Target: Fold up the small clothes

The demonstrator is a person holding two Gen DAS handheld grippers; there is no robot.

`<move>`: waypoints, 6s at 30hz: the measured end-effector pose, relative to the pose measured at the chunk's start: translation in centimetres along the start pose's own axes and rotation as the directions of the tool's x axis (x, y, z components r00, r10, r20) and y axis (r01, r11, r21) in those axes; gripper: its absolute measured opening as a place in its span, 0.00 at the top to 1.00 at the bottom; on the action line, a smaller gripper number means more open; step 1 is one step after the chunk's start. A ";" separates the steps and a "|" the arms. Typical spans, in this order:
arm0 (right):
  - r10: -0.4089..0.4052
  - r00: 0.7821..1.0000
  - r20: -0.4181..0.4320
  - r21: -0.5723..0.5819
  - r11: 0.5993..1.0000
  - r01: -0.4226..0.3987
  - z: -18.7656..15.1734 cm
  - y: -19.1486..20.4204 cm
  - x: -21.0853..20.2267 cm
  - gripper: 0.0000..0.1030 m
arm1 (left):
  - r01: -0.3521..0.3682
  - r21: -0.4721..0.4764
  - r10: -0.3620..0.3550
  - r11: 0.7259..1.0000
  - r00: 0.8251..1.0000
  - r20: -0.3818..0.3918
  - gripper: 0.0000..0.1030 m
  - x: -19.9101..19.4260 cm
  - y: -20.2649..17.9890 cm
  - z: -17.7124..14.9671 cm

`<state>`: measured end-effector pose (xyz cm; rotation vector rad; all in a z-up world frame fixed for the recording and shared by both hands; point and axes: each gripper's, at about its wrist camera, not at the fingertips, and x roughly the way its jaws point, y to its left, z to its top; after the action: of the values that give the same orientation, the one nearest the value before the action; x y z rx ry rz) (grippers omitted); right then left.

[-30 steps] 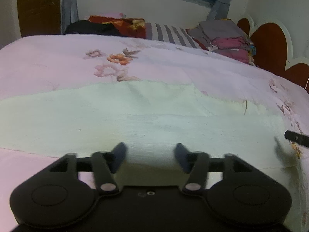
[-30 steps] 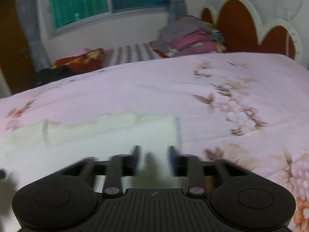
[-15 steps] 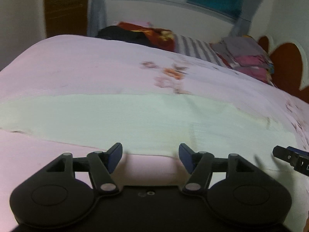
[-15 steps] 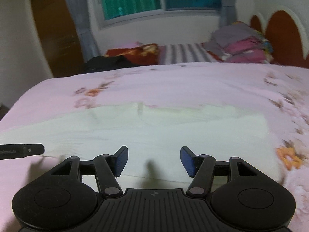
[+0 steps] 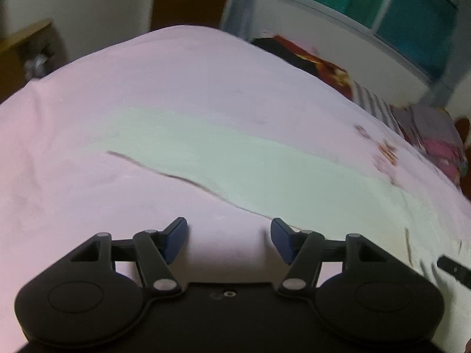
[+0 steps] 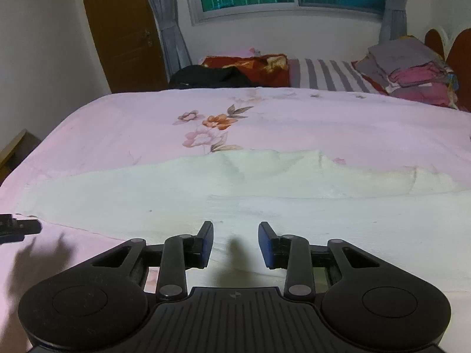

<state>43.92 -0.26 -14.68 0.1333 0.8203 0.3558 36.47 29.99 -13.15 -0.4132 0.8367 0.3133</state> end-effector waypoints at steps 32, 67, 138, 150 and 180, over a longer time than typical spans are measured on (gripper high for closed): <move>-0.131 0.990 -0.049 -0.008 0.991 0.130 -0.8 -1.1 4.4 0.66 | 0.175 -0.292 -0.118 0.940 0.972 0.204 0.97 4.1 4.1 4.7; -0.077 0.995 0.063 0.181 0.981 0.064 -2.4 -14.6 -8.1 0.16 | 0.414 0.383 -0.399 0.826 0.909 -0.122 0.44 0.3 -26.5 -11.2; -0.340 0.940 0.010 0.185 0.925 0.332 -2.1 -25.7 -10.0 0.73 | 0.209 0.424 -0.265 0.881 0.961 0.077 0.83 -0.8 -22.1 -9.3; -0.264 0.964 -0.012 0.165 0.951 0.262 -1.0 -22.9 -5.7 0.73 | 0.216 0.443 -0.248 0.870 0.969 0.016 0.78 5.6 -27.0 -6.9; -0.283 0.959 -0.012 0.139 0.949 0.282 -4.0 -22.6 -7.7 0.45 | 0.211 0.478 -0.221 0.853 0.975 -0.035 0.73 3.3 -27.3 -10.0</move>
<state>41.97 -24.21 -17.77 0.1452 0.8432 0.0269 43.66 1.76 -15.48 -0.0337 0.8064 -0.1054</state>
